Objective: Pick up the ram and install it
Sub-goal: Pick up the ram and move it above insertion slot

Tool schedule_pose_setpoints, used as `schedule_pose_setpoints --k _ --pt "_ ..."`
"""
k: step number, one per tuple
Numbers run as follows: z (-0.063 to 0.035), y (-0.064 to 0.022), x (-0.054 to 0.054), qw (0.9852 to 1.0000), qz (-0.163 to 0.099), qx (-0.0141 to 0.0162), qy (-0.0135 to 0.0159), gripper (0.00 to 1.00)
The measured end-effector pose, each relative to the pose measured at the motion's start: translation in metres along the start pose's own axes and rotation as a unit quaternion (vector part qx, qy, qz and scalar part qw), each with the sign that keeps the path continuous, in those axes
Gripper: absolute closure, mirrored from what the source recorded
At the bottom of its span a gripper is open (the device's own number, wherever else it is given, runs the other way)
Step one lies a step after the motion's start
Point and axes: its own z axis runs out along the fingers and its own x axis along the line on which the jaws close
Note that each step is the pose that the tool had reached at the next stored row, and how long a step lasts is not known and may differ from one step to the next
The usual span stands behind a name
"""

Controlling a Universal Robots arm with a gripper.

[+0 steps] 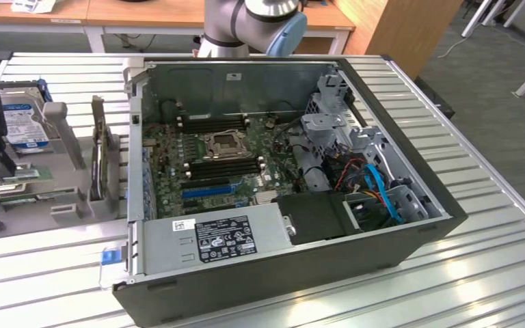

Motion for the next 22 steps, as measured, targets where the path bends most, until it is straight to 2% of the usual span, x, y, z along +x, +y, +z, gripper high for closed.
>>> schedule_pose_setpoints --k 14,22 --pt "-0.0294 0.0007 -0.001 1.0 0.0 0.0 0.0 0.89" --pt "-0.0427 0.0011 -0.001 1.0 0.0 0.0 0.0 0.89"
